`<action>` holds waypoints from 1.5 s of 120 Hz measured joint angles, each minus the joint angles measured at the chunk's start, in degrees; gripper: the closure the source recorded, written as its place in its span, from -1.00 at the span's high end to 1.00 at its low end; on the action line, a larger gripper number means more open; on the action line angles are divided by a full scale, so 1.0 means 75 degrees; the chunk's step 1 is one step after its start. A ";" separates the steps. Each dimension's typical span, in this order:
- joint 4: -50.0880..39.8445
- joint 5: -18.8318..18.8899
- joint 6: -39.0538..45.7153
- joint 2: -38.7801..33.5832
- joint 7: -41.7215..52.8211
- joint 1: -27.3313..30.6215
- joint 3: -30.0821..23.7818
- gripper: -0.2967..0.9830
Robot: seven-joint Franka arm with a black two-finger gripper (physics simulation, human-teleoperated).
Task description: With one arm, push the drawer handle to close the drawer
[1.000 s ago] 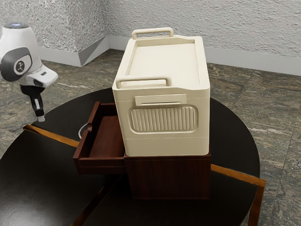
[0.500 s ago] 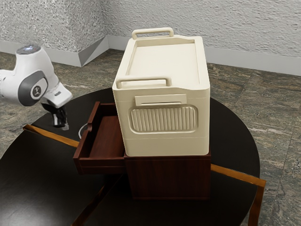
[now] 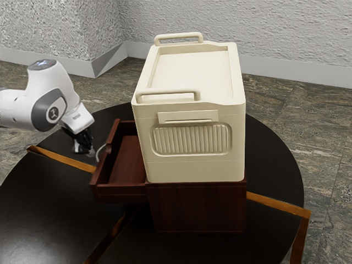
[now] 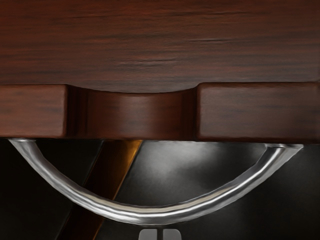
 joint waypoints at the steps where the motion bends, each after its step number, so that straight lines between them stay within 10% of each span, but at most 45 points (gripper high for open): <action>1: 0.0000 -0.0013 0.0002 0.0000 0.0011 -0.0001 -0.0007 -0.69; 180: 0.0260 -0.2359 0.0990 0.0539 0.1551 -0.0195 -0.1314 -0.69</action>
